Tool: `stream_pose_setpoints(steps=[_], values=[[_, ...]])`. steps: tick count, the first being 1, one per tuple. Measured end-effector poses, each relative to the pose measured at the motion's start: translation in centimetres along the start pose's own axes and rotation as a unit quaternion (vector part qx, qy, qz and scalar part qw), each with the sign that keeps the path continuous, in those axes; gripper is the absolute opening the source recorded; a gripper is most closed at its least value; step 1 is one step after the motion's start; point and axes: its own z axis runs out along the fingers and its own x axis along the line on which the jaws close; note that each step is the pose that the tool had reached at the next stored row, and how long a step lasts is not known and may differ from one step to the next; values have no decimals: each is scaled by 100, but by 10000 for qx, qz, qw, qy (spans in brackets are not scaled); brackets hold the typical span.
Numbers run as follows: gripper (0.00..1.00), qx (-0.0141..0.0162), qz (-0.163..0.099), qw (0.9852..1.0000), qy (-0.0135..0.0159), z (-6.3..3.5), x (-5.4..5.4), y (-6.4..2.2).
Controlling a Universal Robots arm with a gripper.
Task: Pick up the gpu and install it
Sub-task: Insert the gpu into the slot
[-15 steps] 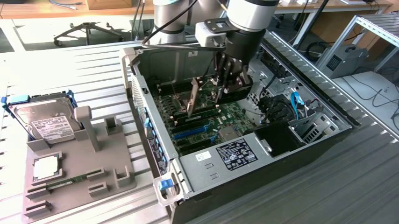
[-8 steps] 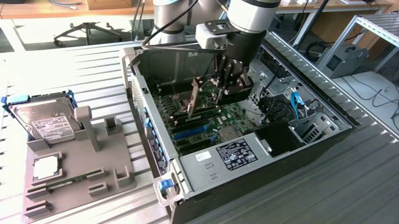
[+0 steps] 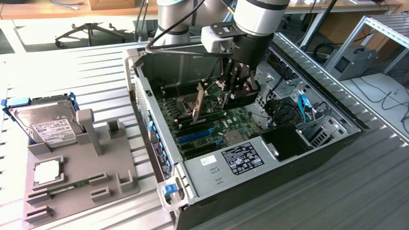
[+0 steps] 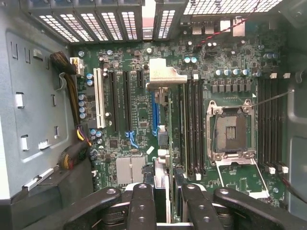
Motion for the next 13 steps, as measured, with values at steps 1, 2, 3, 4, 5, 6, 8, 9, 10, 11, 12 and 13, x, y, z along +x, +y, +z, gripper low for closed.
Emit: stream_pose_setpoints(steps=[1,2,3,4,5,6,8,9,10,11,12,13], values=[[27,0,-1,10000,0,1,6,0],[27,0,-2,10000,0,4,16,1],[27,0,-3,10000,0,5,20,1],[27,0,-3,10000,0,6,24,1],[27,0,-4,10000,0,7,28,2],[27,0,-4,10000,0,8,32,2],[27,0,-5,10000,0,10,40,2],[27,0,-6,10000,0,11,44,3],[27,0,-6,10000,0,12,48,3],[27,0,-7,10000,0,13,52,3],[27,0,-8,10000,0,14,59,4],[27,0,-8,10000,0,16,66,4]])
